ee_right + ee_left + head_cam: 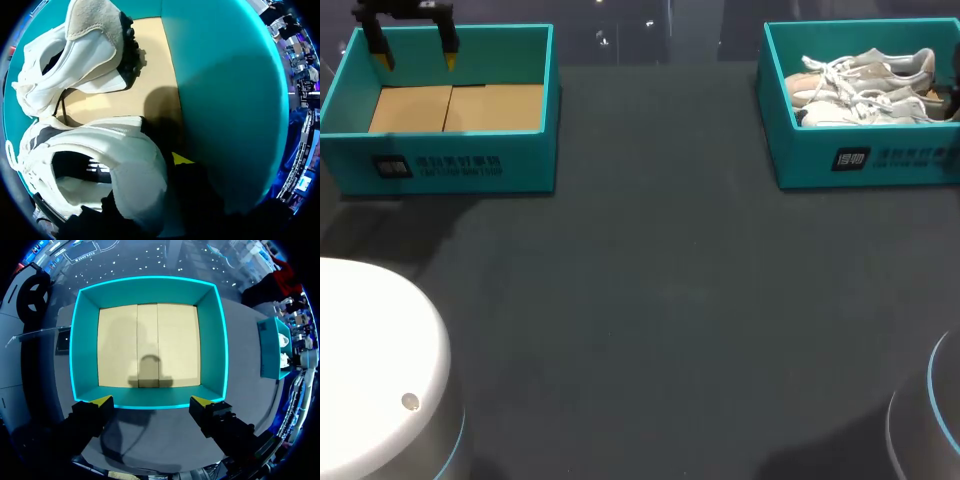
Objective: Take the shoe out of the shoebox, open the shoe tongue, remove and reinsert the insole, then place the shoe into the shoebox
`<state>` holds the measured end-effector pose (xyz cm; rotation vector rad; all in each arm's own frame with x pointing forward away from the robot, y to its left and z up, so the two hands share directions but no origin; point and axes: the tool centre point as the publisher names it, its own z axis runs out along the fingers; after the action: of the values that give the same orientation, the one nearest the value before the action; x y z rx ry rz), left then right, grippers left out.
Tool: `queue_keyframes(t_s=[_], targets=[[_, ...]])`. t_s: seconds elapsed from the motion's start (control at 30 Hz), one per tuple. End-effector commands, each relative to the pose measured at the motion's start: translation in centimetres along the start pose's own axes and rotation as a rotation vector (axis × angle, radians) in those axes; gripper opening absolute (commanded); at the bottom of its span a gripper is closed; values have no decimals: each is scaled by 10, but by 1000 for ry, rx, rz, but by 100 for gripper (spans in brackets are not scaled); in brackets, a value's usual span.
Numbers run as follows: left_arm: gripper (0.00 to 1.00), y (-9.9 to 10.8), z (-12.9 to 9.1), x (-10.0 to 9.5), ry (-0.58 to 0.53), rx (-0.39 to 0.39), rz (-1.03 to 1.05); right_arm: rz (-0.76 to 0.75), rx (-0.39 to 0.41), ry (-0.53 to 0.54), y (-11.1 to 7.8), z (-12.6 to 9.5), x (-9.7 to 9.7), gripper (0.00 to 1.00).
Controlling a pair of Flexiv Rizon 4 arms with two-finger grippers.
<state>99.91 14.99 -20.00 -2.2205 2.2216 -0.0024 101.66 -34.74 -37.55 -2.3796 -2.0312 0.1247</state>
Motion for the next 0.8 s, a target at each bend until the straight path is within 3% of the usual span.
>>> queue_keyframes(t_s=[0.03, 0.33, 0.8], targets=[[100, 0, 0, 0, 0, -1, 0, 3, -4, -3, -2, -2, 1, 0], [100, 0, 0, 0, 0, -1, 0, 20, -11, -9, -4, -13, -2, 0], [100, 0, 0, 0, 0, -1, 0, 76, -6, -18, -5, -46, 0, 0]])
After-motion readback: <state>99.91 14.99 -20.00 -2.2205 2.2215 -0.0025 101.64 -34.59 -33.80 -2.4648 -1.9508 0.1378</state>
